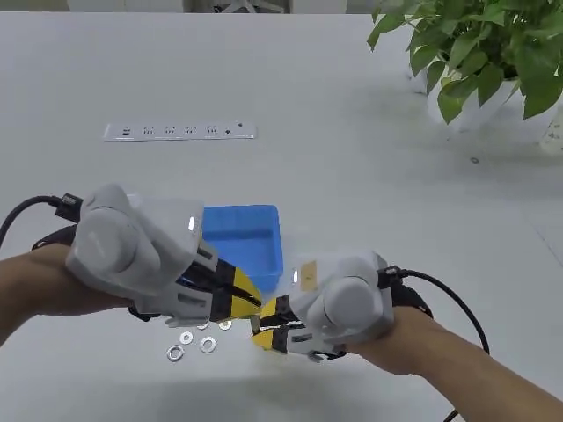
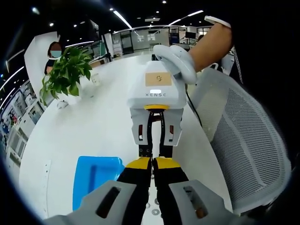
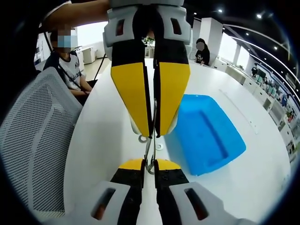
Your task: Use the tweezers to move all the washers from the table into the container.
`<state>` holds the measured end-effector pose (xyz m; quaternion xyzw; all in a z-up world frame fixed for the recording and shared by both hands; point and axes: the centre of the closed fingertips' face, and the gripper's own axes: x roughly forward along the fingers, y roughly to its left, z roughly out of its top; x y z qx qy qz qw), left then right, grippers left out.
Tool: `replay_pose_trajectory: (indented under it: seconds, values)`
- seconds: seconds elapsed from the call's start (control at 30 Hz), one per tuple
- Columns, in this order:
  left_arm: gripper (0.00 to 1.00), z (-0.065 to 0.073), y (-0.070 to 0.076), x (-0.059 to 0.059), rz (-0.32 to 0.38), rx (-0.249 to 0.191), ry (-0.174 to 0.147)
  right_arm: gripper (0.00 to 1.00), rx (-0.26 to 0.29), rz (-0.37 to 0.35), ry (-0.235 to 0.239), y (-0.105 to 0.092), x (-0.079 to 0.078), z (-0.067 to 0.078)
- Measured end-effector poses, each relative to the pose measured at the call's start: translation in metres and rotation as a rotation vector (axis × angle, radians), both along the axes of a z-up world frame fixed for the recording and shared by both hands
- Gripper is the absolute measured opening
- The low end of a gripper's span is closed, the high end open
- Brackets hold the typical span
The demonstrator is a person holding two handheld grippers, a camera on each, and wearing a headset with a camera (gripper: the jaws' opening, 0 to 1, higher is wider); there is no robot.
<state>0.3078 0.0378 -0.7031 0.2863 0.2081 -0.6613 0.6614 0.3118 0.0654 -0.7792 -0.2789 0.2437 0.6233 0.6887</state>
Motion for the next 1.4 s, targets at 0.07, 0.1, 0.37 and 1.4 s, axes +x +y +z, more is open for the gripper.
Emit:
replay_pose_trajectory:
  seconds: [0.07,0.1,0.37,1.4]
  values:
    - [0.06,0.003,0.001,0.0,0.003,-0.002,-0.005,0.1,0.0,-0.002,-0.003,0.001,0.001,0.003]
    - [0.06,0.004,0.001,0.0,0.003,-0.003,-0.007,0.1,0.0,-0.002,-0.004,0.001,0.001,0.004]
    - [0.06,0.019,0.004,0.001,0.018,-0.016,-0.026,0.1,0.002,0.004,-0.027,0.004,0.004,0.018]
    - [0.06,0.058,0.013,0.032,0.02,-0.003,-0.104,0.1,0.015,0.024,-0.119,0.011,0.043,0.059]
